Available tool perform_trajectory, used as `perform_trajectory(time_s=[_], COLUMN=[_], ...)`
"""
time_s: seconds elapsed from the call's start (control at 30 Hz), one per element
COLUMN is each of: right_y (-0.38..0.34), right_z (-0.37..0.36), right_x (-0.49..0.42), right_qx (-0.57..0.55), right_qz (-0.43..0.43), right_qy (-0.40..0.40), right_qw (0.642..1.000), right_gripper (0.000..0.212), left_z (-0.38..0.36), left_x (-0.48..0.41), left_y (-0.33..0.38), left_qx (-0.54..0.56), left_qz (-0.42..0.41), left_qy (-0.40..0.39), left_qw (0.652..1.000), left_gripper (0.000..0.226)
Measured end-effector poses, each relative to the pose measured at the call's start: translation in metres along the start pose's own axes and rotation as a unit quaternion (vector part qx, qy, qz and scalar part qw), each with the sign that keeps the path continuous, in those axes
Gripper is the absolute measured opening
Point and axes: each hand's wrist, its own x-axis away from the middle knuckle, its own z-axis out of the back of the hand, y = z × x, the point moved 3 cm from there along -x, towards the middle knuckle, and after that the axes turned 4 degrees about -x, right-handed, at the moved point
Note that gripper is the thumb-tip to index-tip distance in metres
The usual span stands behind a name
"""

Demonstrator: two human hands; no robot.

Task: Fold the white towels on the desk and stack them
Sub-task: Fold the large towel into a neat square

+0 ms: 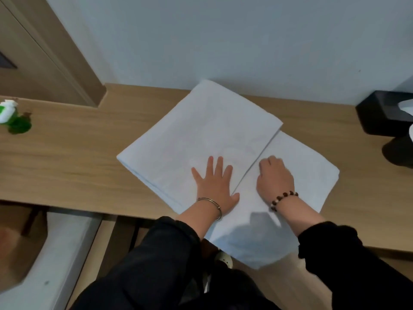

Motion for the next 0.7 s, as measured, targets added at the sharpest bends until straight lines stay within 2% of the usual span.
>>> perform_trajectory(time_s=[0.07, 0.27, 0.4, 0.47, 0.53, 0.57, 0.63, 0.7], right_y=[0.011, 0.020, 0.024, 0.021, 0.014, 0.009, -0.004, -0.012], right_z=[0.004, -0.002, -0.001, -0.002, -0.003, -0.002, 0.007, 0.013], right_x=[-0.011, -0.004, 0.011, 0.025, 0.037, 0.042, 0.048, 0.045], right_qx=[0.043, 0.050, 0.018, -0.014, -0.009, 0.005, 0.031, 0.080], right_qz=[0.029, 0.010, -0.041, -0.078, -0.079, -0.054, 0.062, 0.164], right_qy=[-0.001, -0.030, -0.065, -0.080, -0.106, -0.108, -0.031, 0.074], right_qw=[0.999, 0.998, 0.997, 0.994, 0.991, 0.993, 0.997, 0.980], right_gripper=[0.041, 0.035, 0.029, 0.030, 0.031, 0.029, 0.019, 0.031], left_z=[-0.004, -0.007, -0.006, -0.005, 0.000, 0.004, 0.015, 0.025], left_x=[-0.001, -0.007, -0.007, -0.009, -0.014, -0.019, -0.030, -0.043], left_y=[0.005, 0.006, -0.004, -0.014, -0.030, -0.040, -0.057, -0.067], left_qx=[-0.022, -0.061, -0.095, -0.129, -0.164, -0.181, -0.214, -0.237], left_qz=[0.001, -0.047, -0.132, -0.195, -0.259, -0.281, -0.296, -0.280], left_qy=[0.006, 0.009, 0.007, 0.002, -0.005, -0.005, 0.001, 0.007], left_qw=[1.000, 0.997, 0.987, 0.972, 0.952, 0.942, 0.931, 0.930], left_gripper=[0.078, 0.075, 0.077, 0.078, 0.079, 0.079, 0.078, 0.076])
